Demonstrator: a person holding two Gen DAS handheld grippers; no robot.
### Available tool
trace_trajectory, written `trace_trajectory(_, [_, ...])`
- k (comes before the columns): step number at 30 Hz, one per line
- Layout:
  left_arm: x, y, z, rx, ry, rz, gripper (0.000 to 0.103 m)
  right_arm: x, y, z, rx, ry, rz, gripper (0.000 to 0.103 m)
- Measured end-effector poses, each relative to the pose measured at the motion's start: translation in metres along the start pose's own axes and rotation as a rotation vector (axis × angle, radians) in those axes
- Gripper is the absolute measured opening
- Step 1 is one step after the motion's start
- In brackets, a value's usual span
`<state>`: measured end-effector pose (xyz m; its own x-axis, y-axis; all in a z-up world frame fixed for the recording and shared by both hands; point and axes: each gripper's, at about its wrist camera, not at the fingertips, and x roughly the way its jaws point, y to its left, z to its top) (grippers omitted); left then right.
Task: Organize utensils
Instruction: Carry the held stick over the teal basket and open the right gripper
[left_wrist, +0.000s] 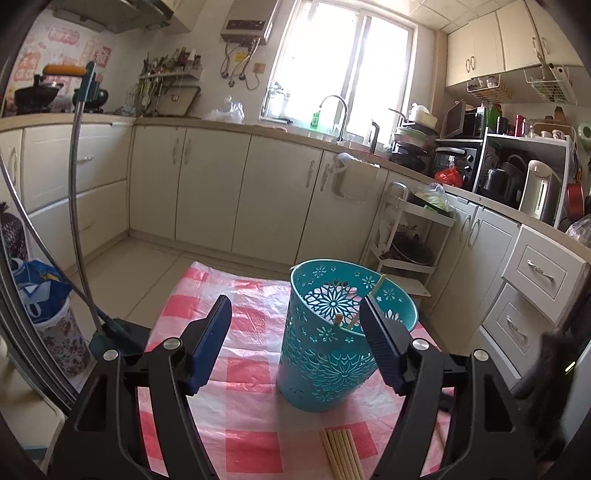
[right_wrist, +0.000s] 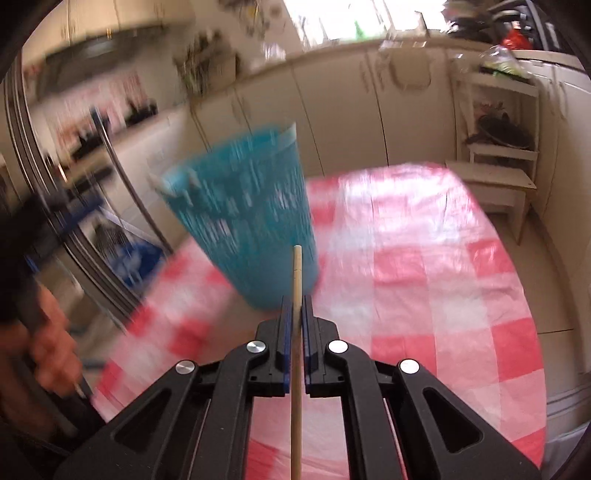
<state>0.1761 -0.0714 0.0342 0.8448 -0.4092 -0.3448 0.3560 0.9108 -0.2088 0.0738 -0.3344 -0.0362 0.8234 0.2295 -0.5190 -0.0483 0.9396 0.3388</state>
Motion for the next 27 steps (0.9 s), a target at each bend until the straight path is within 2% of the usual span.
trace_trajectory(6, [-0.012, -0.007, -0.002, -0.013, -0.058, 0.012, 0.069, -0.046, -0.008, 0.033, 0.201, -0.327, 0.250, 0.006])
trace_trajectory(9, [-0.015, -0.006, -0.002, -0.025, -0.079, 0.027, 0.069, -0.042, -0.014, 0.061, 0.305, -0.442, 0.339, 0.006])
trace_trajectory(12, [-0.018, -0.003, 0.000, -0.031, -0.095, 0.040, 0.069, -0.029, -0.022, 0.080, 0.396, -0.516, 0.382, 0.006])
trace_trajectory(15, [-0.018, 0.000, 0.002, -0.029, -0.101, 0.051, 0.069, -0.020, -0.029, 0.095, 0.447, -0.575, 0.397, 0.006])
trace_trajectory(19, [-0.015, 0.005, 0.005, -0.029, -0.103, 0.055, 0.069, -0.009, -0.033, 0.112, 0.450, -0.640, 0.365, 0.006])
trace_trajectory(27, [-0.006, 0.003, 0.015, -0.015, -0.119, 0.049, 0.069, 0.026, -0.042, 0.127, 0.449, -0.652, 0.280, 0.006])
